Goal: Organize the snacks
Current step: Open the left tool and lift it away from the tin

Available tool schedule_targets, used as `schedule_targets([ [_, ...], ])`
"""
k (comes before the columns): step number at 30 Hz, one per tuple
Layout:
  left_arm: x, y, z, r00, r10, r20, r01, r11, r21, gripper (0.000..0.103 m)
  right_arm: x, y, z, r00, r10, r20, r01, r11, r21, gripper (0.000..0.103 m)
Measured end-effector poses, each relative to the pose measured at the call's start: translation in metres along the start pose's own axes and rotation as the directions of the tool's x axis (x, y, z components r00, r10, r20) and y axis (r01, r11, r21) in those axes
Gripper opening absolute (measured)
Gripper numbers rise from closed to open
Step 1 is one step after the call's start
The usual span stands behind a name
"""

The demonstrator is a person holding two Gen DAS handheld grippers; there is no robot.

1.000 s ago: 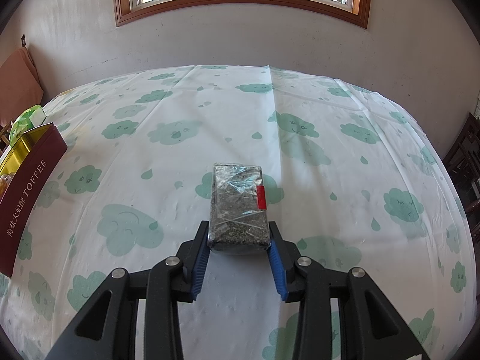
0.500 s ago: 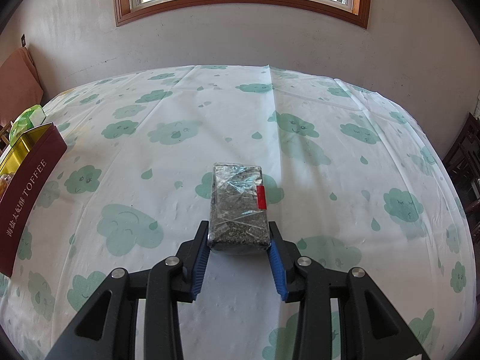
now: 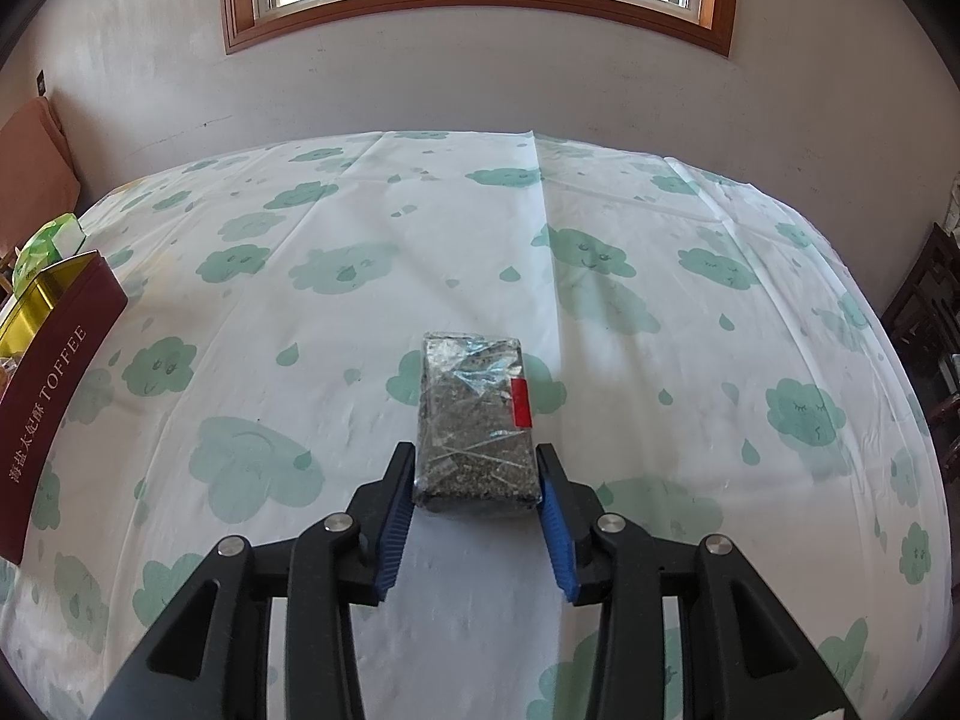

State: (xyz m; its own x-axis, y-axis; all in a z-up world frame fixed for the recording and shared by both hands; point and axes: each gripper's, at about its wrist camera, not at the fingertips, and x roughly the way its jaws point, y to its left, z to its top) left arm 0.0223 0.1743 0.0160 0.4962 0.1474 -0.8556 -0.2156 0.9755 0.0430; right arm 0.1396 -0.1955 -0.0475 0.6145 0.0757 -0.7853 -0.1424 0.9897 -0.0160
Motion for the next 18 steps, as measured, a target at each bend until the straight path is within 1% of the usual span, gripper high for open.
schedule_targets([
  [4,-0.0009,0.0003,-0.0014,1.000,0.002,0.000,-0.002,1.000,-0.001,0.056,0.0029,-0.0016,0.0029,1.000,-0.004,-0.002,0.004,1.000,0.008,0.045],
  [6,-0.0013,0.0005,-0.0018,1.000,0.004,0.001,-0.004,1.000,-0.001,0.056,0.0041,0.0005,0.0044,1.000,-0.005,-0.003,0.005,1.000,0.011,0.046],
  [15,-0.0032,0.0049,-0.0036,1.000,0.005,0.001,-0.005,1.000,-0.013,0.058,0.0080,0.0004,0.0093,1.000,-0.007,-0.009,0.007,1.000,0.015,0.046],
  [18,-0.0049,0.0068,-0.0056,1.000,-0.007,-0.001,0.007,1.000,-0.023,0.060,0.0091,0.0010,0.0098,1.000,-0.009,-0.006,0.009,1.000,0.016,0.046],
])
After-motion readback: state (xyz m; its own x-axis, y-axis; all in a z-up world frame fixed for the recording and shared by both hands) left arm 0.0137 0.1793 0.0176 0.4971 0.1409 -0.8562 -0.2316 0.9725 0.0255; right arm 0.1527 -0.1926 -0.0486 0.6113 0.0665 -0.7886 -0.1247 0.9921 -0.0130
